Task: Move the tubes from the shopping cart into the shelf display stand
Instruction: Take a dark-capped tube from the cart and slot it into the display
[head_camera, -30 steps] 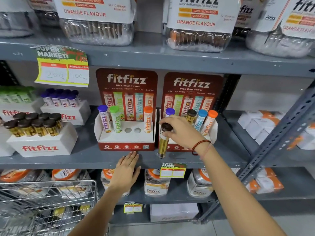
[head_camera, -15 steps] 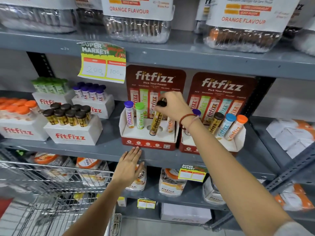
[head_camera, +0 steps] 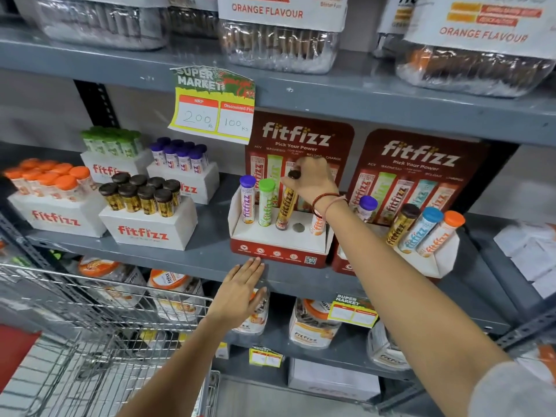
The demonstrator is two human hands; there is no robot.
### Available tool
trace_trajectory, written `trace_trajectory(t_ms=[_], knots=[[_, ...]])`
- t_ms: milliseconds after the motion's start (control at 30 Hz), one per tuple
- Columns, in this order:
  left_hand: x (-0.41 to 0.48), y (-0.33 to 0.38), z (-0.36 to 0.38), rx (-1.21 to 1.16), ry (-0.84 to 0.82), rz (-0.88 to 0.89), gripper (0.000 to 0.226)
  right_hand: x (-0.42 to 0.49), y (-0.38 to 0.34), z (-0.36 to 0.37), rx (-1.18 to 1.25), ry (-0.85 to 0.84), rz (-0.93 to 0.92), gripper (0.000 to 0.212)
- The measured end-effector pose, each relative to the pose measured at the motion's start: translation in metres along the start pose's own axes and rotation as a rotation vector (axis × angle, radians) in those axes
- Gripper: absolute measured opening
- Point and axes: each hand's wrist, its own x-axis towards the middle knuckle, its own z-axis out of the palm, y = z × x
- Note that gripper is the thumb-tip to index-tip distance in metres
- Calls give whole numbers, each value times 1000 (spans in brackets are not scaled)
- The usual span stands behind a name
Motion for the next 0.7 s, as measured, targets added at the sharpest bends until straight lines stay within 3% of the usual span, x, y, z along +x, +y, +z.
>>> trace_trajectory(t_ms=[433, 600, 700], knots=[[1, -5, 3, 0, 35, 54, 60, 13, 6, 11, -7, 3, -40, 29], [0, -7, 5, 7, 38, 67, 58, 9, 7, 19, -29, -129, -96, 25], [1, -7, 4, -4, 40, 65, 57, 7, 10, 25, -29, -121, -87, 22]])
